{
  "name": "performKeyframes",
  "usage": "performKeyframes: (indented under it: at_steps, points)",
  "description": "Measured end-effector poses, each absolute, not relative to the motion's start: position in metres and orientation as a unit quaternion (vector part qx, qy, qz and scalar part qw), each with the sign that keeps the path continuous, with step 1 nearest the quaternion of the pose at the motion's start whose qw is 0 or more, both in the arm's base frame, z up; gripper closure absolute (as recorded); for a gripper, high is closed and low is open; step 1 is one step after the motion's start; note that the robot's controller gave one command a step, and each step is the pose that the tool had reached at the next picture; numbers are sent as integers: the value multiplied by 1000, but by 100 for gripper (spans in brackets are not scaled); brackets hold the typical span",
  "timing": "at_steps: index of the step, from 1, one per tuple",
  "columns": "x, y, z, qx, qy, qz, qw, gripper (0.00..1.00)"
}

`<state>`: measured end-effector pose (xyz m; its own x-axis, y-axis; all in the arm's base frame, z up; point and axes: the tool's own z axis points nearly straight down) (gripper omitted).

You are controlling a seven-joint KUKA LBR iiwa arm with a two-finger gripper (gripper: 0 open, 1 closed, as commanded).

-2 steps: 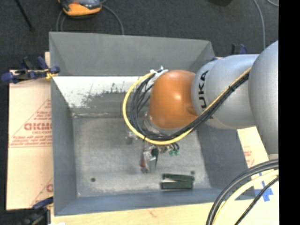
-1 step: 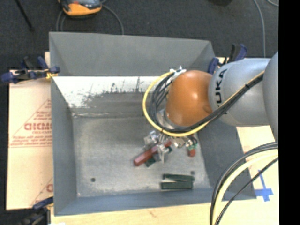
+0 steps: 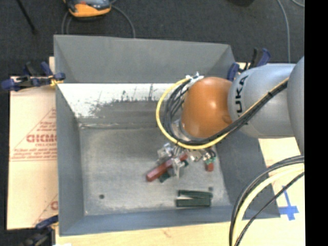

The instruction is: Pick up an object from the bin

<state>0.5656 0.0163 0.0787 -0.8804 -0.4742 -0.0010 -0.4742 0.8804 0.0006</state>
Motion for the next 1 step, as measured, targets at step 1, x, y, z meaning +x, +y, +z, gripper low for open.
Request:
performKeyframes:
  at_steps: [1]
  points:
    - [571,38,220,-256,967,0,3,100]
